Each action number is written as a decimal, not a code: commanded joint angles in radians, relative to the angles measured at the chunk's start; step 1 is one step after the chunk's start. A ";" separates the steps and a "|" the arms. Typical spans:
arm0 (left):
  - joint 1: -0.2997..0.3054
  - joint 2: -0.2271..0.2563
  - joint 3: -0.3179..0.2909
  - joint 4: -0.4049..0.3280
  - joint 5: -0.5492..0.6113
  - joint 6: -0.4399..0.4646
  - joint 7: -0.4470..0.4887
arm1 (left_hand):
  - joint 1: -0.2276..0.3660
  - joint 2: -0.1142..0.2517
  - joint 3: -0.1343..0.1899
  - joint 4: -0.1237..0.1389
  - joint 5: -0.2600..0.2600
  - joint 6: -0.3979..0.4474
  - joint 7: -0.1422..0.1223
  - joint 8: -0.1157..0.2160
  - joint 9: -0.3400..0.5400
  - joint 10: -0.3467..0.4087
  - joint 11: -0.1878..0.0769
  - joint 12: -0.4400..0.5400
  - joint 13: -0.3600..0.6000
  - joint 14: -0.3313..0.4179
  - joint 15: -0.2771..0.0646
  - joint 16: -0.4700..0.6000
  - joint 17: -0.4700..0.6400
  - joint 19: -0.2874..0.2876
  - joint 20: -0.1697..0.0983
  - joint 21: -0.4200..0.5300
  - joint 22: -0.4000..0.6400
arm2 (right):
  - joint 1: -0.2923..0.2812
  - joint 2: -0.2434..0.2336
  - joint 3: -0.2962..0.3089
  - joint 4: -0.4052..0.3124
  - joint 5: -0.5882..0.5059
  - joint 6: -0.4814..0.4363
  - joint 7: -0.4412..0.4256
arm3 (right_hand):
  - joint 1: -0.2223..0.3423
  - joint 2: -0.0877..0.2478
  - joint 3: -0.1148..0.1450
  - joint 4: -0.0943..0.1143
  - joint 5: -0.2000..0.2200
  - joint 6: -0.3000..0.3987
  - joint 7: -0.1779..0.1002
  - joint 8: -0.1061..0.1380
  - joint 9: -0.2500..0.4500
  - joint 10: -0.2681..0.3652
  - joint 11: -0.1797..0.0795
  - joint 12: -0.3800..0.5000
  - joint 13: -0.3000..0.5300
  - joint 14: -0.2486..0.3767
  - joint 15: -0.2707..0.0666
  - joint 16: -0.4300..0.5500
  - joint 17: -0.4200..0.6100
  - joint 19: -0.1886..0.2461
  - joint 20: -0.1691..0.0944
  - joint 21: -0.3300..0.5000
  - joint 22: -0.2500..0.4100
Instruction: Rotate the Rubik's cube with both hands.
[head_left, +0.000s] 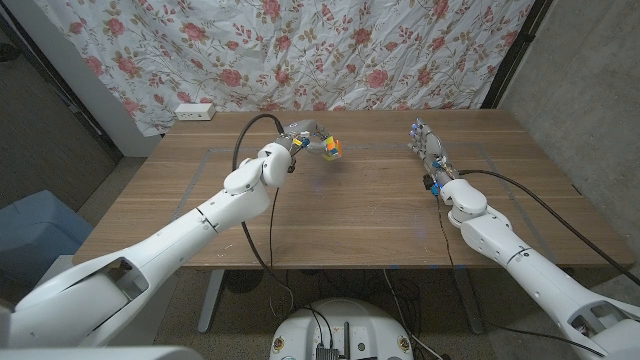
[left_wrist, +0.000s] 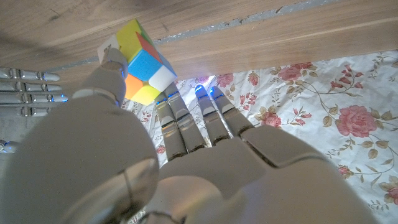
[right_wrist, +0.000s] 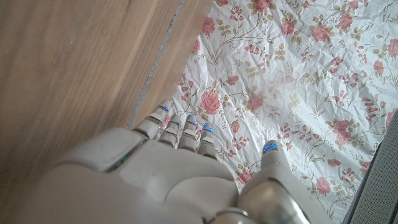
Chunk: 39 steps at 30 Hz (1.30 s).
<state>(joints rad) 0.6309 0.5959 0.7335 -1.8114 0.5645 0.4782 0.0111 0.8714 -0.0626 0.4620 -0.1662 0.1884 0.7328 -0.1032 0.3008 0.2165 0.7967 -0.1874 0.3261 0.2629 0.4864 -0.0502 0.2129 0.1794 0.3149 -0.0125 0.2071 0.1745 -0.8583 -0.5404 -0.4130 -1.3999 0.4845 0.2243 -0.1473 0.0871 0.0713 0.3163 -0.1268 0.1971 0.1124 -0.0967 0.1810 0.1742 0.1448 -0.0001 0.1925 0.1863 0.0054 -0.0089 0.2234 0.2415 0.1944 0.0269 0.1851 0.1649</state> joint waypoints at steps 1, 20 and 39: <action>0.034 -0.009 -0.034 0.003 -0.147 -0.018 0.086 | 0.001 0.016 -0.006 -0.001 0.005 0.008 0.005 0.007 0.003 0.048 -0.038 0.001 0.004 0.011 -0.137 0.004 0.001 0.001 0.011 -0.003 0.004 | 0.024 -0.007 -0.022 0.009 -0.041 -0.012 0.002 | 0.000 0.003 0.000 -0.007 0.006 0.006 -0.001 0.006 0.002 0.008 0.000 0.004 0.001 0.004 0.001 0.004 0.001 0.008 -0.003 0.004 0.004; 0.100 -0.023 -0.095 0.010 -0.367 -0.083 0.208 | -0.002 0.026 -0.018 0.000 0.005 0.010 0.016 0.000 0.005 0.054 -0.038 -0.002 0.009 0.021 -0.133 0.004 0.001 0.001 0.012 -0.004 0.005 | 0.045 -0.034 -0.062 -0.020 -0.099 -0.082 0.007 | 0.004 0.002 0.000 -0.010 0.005 0.005 0.000 0.006 0.002 0.009 0.000 0.003 0.001 0.004 0.004 0.004 0.000 0.009 -0.003 0.004 0.004; 0.108 -0.042 -0.117 0.070 -0.501 -0.205 0.266 | -0.003 0.030 -0.023 0.000 0.006 0.011 0.020 -0.004 0.006 0.056 -0.037 -0.005 0.011 0.023 -0.134 0.002 0.001 0.001 0.010 -0.003 0.005 | 0.054 -0.089 -0.114 -0.080 -0.266 -0.124 -0.046 | 0.011 0.002 0.001 -0.014 0.005 0.009 -0.010 0.007 0.002 0.016 0.002 0.005 0.001 0.016 -0.001 0.008 -0.002 0.016 -0.001 0.006 0.004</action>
<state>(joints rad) 0.7327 0.5658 0.6304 -1.7773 0.1516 0.3493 0.2436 0.8663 -0.0439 0.4429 -0.1691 0.1892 0.7327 -0.0955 0.2891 0.2160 0.8020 -0.1821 0.3163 0.2744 0.5005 -0.0465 0.2129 0.1767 0.3094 -0.0071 0.2027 0.1745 -0.8138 -0.5931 -0.4876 -1.4480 0.3347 0.1189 -0.1597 0.0871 0.0713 0.3162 -0.1354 0.1971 0.1161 -0.1004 0.1810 0.1741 0.1502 0.0055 0.1925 0.1863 0.0136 -0.0088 0.2234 0.2367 0.1981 0.0231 0.1851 0.1649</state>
